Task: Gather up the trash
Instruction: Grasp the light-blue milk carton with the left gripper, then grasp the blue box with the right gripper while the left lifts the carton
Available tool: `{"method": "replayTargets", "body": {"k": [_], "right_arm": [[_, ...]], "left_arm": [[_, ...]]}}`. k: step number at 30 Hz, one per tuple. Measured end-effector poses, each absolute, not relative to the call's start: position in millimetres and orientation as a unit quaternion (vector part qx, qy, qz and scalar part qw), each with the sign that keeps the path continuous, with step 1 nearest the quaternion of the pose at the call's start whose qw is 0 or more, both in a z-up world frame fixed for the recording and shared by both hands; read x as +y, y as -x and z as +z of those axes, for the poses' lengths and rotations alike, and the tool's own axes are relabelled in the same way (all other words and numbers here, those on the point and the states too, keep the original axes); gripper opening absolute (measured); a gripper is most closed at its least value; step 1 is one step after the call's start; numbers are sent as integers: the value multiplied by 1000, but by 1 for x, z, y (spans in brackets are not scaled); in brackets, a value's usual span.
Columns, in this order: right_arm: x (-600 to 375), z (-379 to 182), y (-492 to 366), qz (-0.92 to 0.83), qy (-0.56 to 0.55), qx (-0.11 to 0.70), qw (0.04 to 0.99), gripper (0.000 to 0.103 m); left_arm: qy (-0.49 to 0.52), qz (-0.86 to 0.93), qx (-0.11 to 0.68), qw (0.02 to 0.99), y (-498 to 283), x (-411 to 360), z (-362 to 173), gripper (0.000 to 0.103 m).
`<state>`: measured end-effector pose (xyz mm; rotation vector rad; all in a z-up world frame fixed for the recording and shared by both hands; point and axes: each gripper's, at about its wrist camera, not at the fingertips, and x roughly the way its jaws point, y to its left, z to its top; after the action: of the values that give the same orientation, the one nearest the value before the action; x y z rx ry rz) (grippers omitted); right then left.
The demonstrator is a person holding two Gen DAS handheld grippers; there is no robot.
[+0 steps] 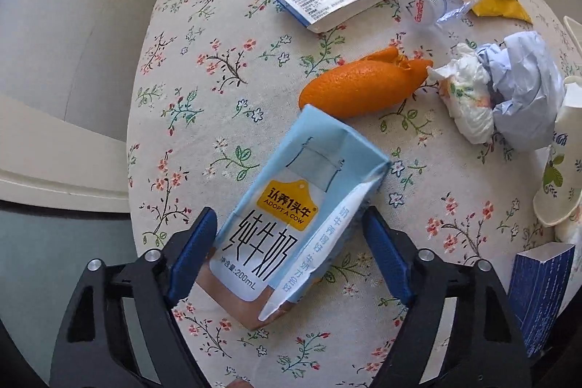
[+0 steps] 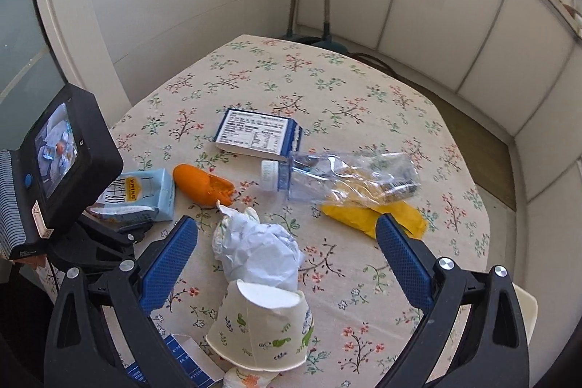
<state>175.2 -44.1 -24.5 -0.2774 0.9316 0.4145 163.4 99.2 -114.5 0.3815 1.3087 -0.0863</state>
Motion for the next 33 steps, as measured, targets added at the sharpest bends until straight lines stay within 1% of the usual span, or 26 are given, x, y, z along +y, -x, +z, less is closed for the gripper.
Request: {"method": "replayTargets", "body": {"k": [1, 2, 4, 10, 12, 14, 16, 17, 19, 23, 30, 33], "right_arm": [[-39, -25, -181, 211, 145, 444, 859, 96], [-33, -25, -188, 220, 163, 442, 854, 96], [-20, -26, -204, 235, 205, 439, 843, 96], [11, -35, -246, 286, 264, 440, 809, 96], [18, -44, -264, 286, 252, 464, 799, 96], [19, -56, -286, 262, 213, 499, 798, 96], [14, -68, -306, 228, 130, 541, 799, 96], [11, -73, -315, 216, 71, 560, 796, 96], [11, -83, -324, 188, 17, 579, 793, 96], [33, -101, -329, 140, 54, 583, 798, 96], [48, -129, -335, 110, 42, 611, 783, 96], [56, -134, -334, 101, 68, 624, 772, 96]], "left_arm": [[-173, -44, 603, 778, -163, 97, -112, 67], [-164, -50, 602, 780, -162, 97, -109, 63], [-136, -54, 606, 782, -158, 100, -102, 60], [-14, -50, 592, 804, -148, 121, -68, 59], [9, -35, 579, 815, -149, 130, -57, 59], [22, -18, 566, 824, -153, 137, -49, 59], [42, -15, 560, 827, -158, 144, -44, 60], [52, -13, 558, 828, -160, 146, -42, 60], [64, -8, 556, 829, -162, 153, -40, 60], [57, 20, 553, 831, -155, 164, -36, 60], [86, 26, 552, 829, -155, 181, -35, 60], [96, 24, 552, 828, -153, 181, -36, 60]]}}
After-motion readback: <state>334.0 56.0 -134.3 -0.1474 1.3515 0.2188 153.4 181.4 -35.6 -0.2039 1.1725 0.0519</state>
